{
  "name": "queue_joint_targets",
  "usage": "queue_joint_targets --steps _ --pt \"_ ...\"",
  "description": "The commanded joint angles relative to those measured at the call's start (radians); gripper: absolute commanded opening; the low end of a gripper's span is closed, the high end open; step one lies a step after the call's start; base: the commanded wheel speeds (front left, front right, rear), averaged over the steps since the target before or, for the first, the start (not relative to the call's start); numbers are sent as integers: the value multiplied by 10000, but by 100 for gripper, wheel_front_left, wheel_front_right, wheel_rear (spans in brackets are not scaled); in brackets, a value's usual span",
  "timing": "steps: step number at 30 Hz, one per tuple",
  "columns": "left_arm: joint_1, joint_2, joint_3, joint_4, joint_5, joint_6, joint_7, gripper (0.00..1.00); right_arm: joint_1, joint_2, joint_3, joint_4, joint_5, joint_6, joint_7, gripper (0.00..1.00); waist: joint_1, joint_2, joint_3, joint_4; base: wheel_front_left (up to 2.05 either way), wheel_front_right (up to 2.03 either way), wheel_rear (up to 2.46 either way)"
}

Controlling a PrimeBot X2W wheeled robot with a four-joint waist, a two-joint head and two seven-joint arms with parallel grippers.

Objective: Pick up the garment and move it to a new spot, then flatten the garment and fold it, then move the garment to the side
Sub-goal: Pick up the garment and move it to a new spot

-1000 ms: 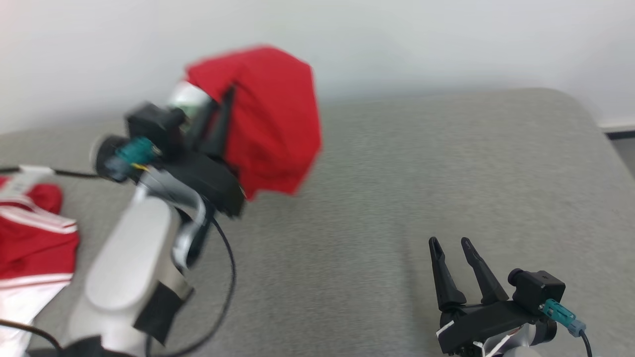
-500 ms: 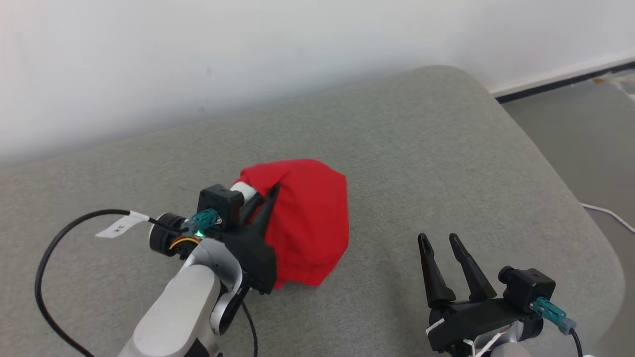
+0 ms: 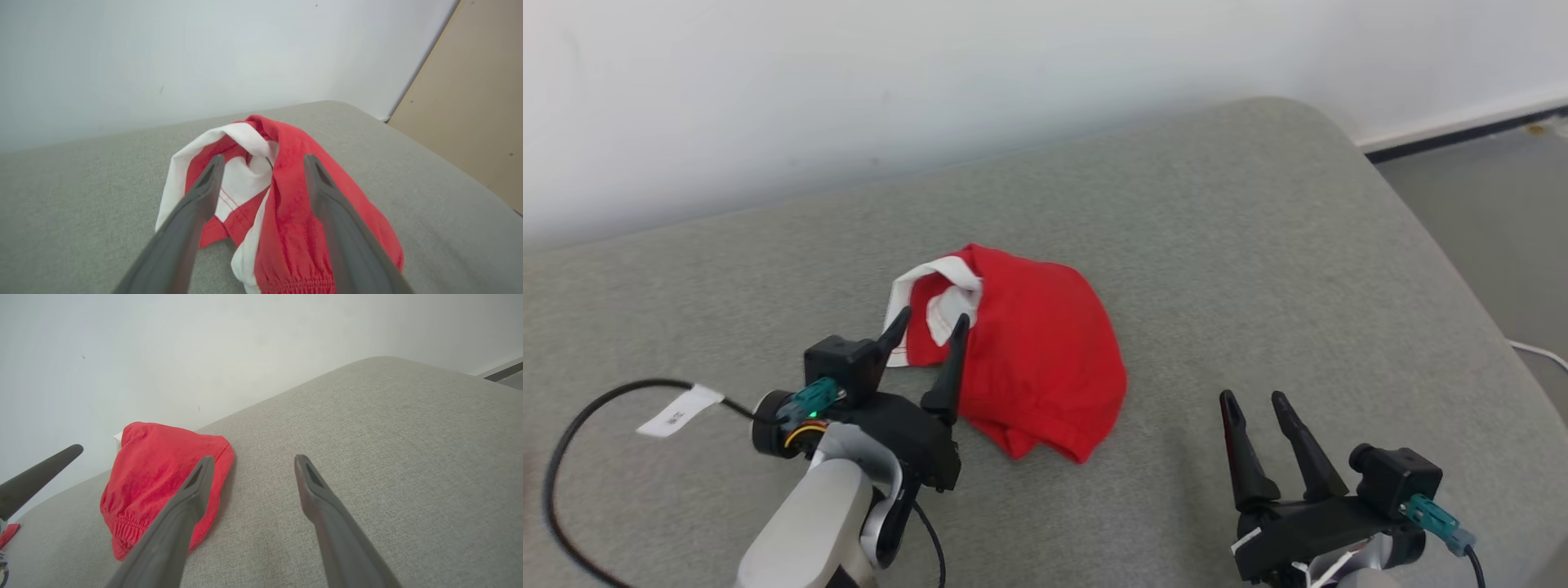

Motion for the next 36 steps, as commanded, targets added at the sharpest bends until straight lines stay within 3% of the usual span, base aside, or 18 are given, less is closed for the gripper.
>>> queue_joint_targets --steps 1,7,8,11,17,29,36 --pt "282 87 121 -124 -13 55 -166 100 67 -10 -52 -33 -57 -21 -3 100 -1 -1 -279 548 0 0 0" --pt "1689 302 1047 -2508 467 34 -454 100 315 -11 -533 -246 -250 -21 -108 100 -1 -1 -514 1590 0 0 0" --pt "2430 258 1603 -3505 753 48 -459 100 339 -10 -651 -331 -289 -21 -157 100 -1 -1 -625 1880 0 0 0" --pt "3529 12 2437 -4777 1096 -13 -460 100 484 -13 -853 -401 -349 -21 -222 100 -1 -1 -797 2267 0 0 0" --pt "5357 -355 3844 -6242 1845 -174 -464 100 678 -11 -1121 -477 -357 -21 -371 100 -1 -1 -1051 2785 0 0 0" --pt "7012 -541 4984 -6302 2882 -239 -466 100 1211 -11 -2045 -184 -1407 -21 -190 100 -1 -1 -1253 3233 0 0 0" --pt "7569 -507 4859 -6014 3127 -315 -466 100 1525 -11 -2318 26 -1494 -21 133 100 -1 -1 -1353 3269 0 0 0"
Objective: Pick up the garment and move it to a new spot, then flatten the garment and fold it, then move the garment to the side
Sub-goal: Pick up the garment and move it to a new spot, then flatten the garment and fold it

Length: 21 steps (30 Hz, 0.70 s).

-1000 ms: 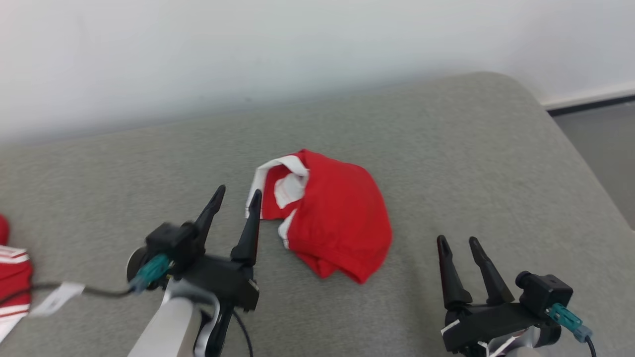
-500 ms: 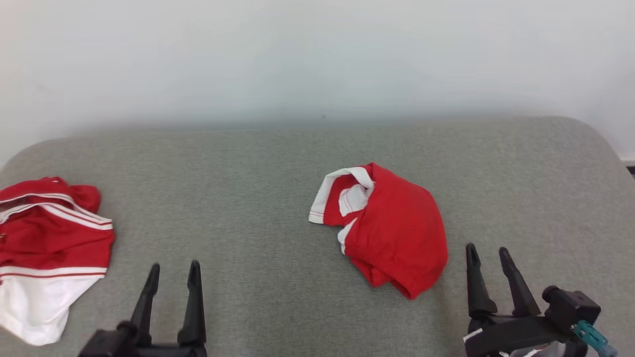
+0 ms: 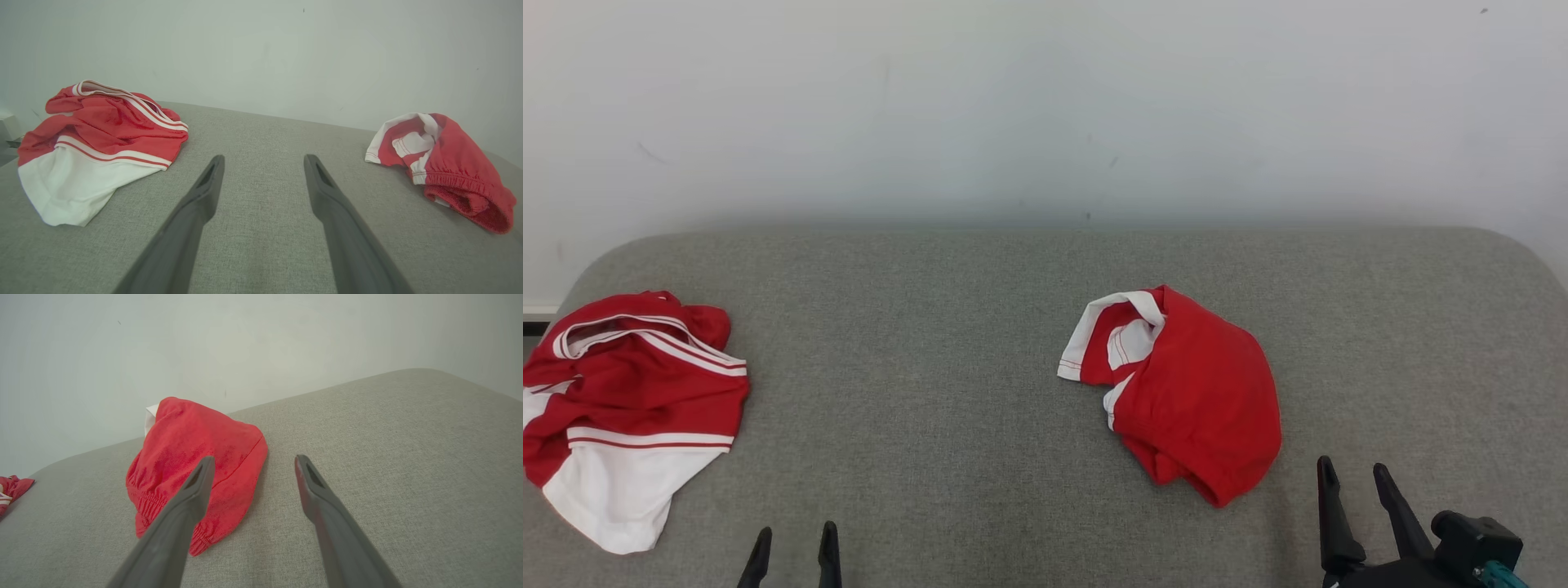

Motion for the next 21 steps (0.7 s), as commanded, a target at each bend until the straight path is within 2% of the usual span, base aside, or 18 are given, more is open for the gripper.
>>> queue_joint_targets --steps 1,21 --pt "158 -10 -65 72 92 -41 -31 100 145 -11 -61 51 -25 -21 49 100 1 0 -8 11 0 0 0" --pt "-162 -53 -426 377 -42 -68 -32 100 -59 -10 111 425 202 -21 104 100 1 0 36 -48 0 0 0"
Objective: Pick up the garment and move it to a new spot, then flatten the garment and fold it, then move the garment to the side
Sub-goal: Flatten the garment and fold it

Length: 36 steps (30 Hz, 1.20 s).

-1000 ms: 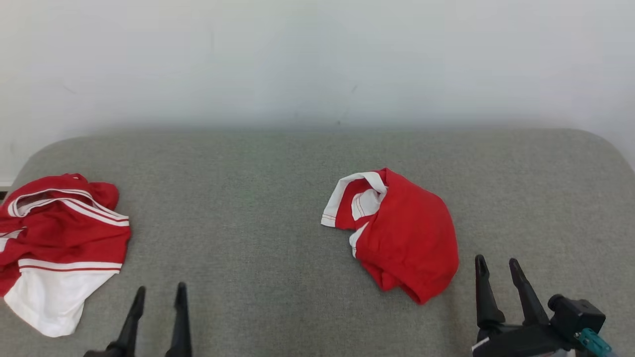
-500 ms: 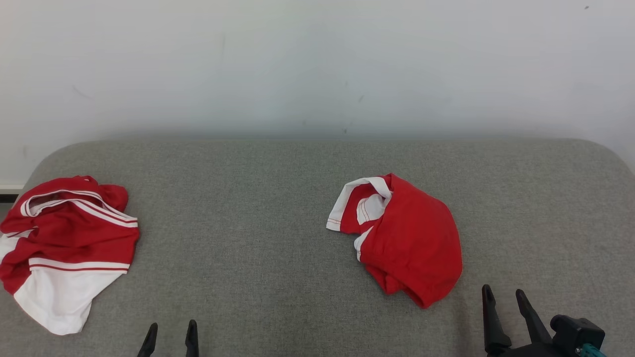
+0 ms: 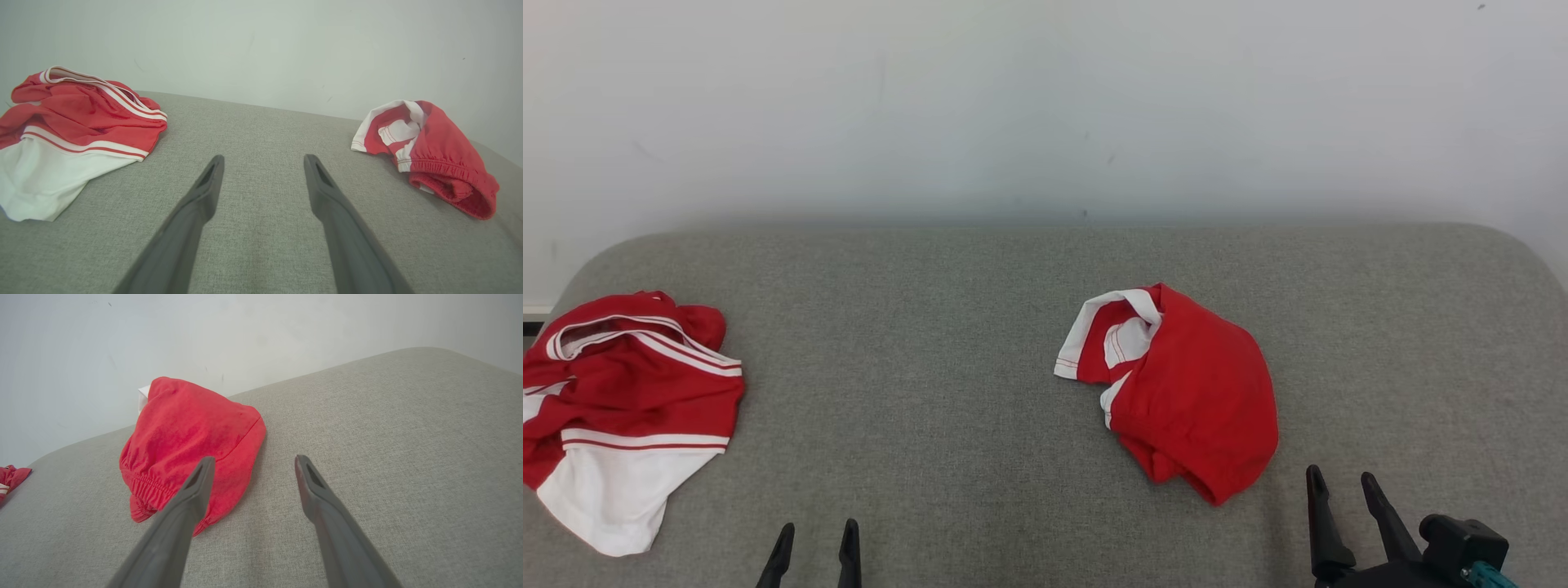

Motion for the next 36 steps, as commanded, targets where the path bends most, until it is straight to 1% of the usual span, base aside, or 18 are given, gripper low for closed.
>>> queue_joint_targets --steps 1,11,16,21,24,25,28,36 --pt "-62 -13 -27 3 -44 -12 -32 100 -41 -10 8 25 67 -21 -65 100 -1 0 5 -21 0 0 0" --pt "-127 36 -86 75 -190 -14 -32 100 -70 -10 15 42 -76 -21 -22 100 -1 0 11 -71 0 0 0" --pt "-252 48 -388 178 -416 -14 -32 100 -120 -13 149 2 -39 -21 5 100 -1 0 57 -406 0 0 0" --pt "-592 180 -1417 617 -928 -13 -32 100 -176 -13 208 -59 -56 -21 43 100 -1 0 129 -1082 0 0 0" --pt "-994 171 -2100 946 -1184 -15 -32 100 -257 -13 230 -117 -107 -21 90 100 -1 0 219 -1649 0 0 0" --pt "-994 171 -2100 946 -1184 -15 -32 100 -257 -13 230 -117 -107 -21 90 100 -1 0 219 -1649 0 0 0" --pt "-1491 167 -2838 1309 -1516 -13 -32 100 -289 -8 132 -194 -181 -21 97 100 -1 0 354 -2183 0 0 0" --pt "-2670 176 -4672 2428 -3324 -14 335 100 -381 -8 82 -383 -212 -21 165 100 -1 0 725 -3642 0 0 0"
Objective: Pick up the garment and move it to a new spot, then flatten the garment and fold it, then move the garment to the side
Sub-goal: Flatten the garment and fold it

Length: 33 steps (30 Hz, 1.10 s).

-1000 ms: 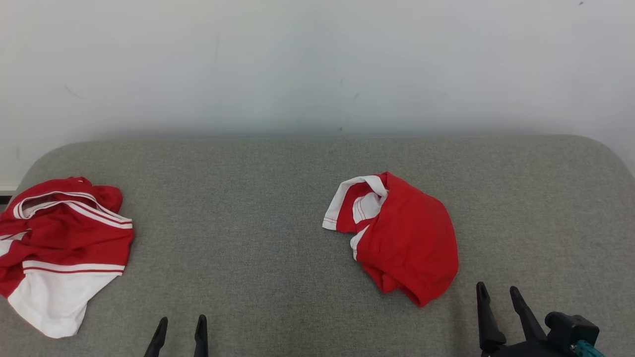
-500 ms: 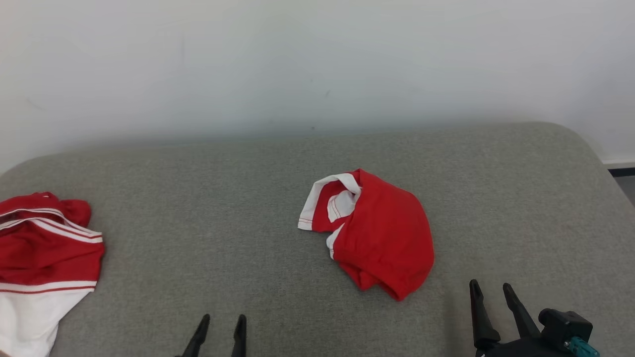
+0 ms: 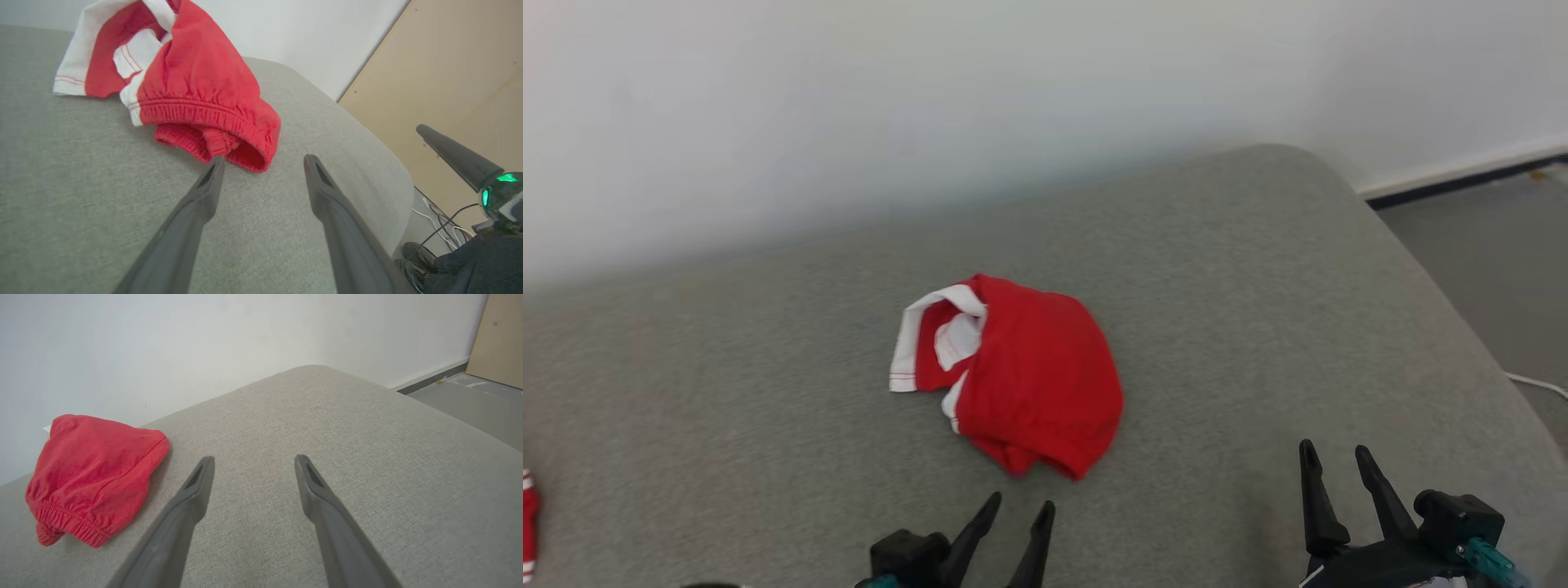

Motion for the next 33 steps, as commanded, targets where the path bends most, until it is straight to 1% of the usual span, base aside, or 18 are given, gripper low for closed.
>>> queue_joint_targets --steps 1,6,7,9,13,15,21,22,24,29,33 --pt "-211 61 -118 91 -135 -12 2 100 -97 -3 5 -32 -6 -21 -10 100 -1 -1 395 -938 0 0 0" --pt "-816 152 -751 753 -699 -12 106 100 -192 -1 39 -20 134 -21 -109 100 -1 -1 655 -1521 0 0 0" --pt "-1062 177 -870 1078 -859 -12 158 100 -208 -3 68 3 172 -21 -148 100 -1 -1 749 -1695 0 0 0" --pt "-1318 215 -855 1514 -795 31 227 100 -211 -1 85 27 204 -21 -179 100 -1 -1 837 -1837 0 0 0" --pt "-1815 83 -647 2351 -940 441 380 100 -311 -3 130 67 286 -21 -257 100 -1 -1 1014 -2057 0 0 0" --pt "-2063 42 -582 2638 -982 568 366 100 -352 -3 147 102 320 -21 -304 100 -1 -1 1104 -2134 0 0 0" --pt "-2493 -60 -748 3077 -940 477 159 100 -369 -1 135 194 439 -22 -432 100 -1 -1 1268 -2208 0 0 0" --pt "-2539 -68 -799 3140 -916 430 130 68 -371 -1 123 211 447 -22 -462 100 -1 -1 1279 -2193 0 0 0" --pt "-2583 -98 -886 3211 -873 403 55 0 -377 -4 106 262 479 -22 -483 100 -1 -1 1279 -2136 0 0 0" --pt "-2822 -123 -1011 3163 -785 296 -172 0 -465 -3 207 403 517 -22 -552 100 -1 -1 1205 -1894 0 0 0" --pt "-3074 -171 -1143 2441 -925 137 -292 0 -482 -6 202 478 513 -22 -577 100 -1 -1 1105 -1679 0 0 0"
